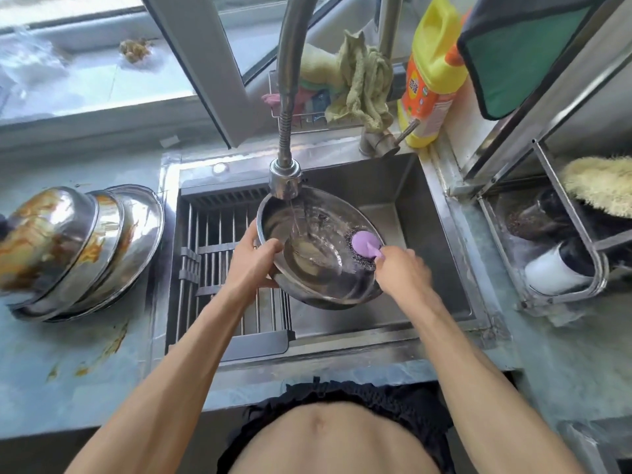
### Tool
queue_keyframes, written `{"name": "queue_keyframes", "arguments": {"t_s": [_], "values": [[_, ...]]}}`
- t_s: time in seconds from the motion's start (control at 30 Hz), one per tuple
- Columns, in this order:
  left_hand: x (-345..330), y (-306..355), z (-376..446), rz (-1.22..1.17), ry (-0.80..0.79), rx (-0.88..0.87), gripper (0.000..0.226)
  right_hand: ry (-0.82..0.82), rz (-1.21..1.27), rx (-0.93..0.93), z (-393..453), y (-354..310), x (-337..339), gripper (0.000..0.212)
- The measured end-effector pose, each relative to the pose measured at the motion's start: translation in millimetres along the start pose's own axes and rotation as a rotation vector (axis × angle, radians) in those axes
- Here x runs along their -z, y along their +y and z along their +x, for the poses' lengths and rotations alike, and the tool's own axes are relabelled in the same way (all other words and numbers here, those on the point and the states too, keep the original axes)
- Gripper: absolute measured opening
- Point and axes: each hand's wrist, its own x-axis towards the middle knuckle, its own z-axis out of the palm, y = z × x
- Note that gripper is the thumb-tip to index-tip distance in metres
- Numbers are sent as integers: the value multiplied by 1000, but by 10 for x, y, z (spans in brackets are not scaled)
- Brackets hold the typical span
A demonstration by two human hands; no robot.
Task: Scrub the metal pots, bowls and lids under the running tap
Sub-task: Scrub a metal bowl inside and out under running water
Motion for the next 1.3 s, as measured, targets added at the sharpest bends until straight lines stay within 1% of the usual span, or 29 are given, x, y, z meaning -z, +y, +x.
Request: {"name": "queue_keyframes", "arguments": {"t_s": [0.07,0.13,0.2,0.3,0.4,0.43,0.53,0.6,0.73,0.77,0.87,0.93,1.03,1.17,1.3], "values": [[-48,-28,-15,87,-30,-60,60,15,66,67,42,-46,34,30],[-125,-82,-26,192,-47,-114,67,5,225,195,75,-117,51,32],[-193,-116,-11,243,-33,-124,72,-39,373,306,72,-249,84,40],[-249,-106,34,299,-28,-127,72,-59,431,421,42,-497,119,45],[-250,-106,13,306,-23,-111,61,-48,337,518,9,-691,165,42],[-242,-137,-8,297,-11,-110,62,-60,284,533,22,-732,197,41],[-236,-195,-84,271,10,-166,78,-91,179,501,170,-783,292,40],[-222,-195,-80,269,26,-184,80,-82,118,491,201,-822,312,41],[-144,-177,-32,284,47,-172,63,-144,-6,586,60,-967,360,41],[-131,-177,-21,293,45,-180,64,-138,-30,587,88,-997,393,42],[-87,-218,-40,279,44,-195,77,-114,-59,542,352,-1061,442,48],[-34,-269,-53,229,58,-181,77,-120,-52,502,536,-1085,472,47],[20,-326,-60,180,67,-175,77,-153,-72,442,750,-1040,490,41],[-4,-350,-126,150,108,-178,78,-165,-67,326,868,-797,469,41],[1,-405,-147,106,114,-189,74,-186,58,220,789,-370,371,45]]}}
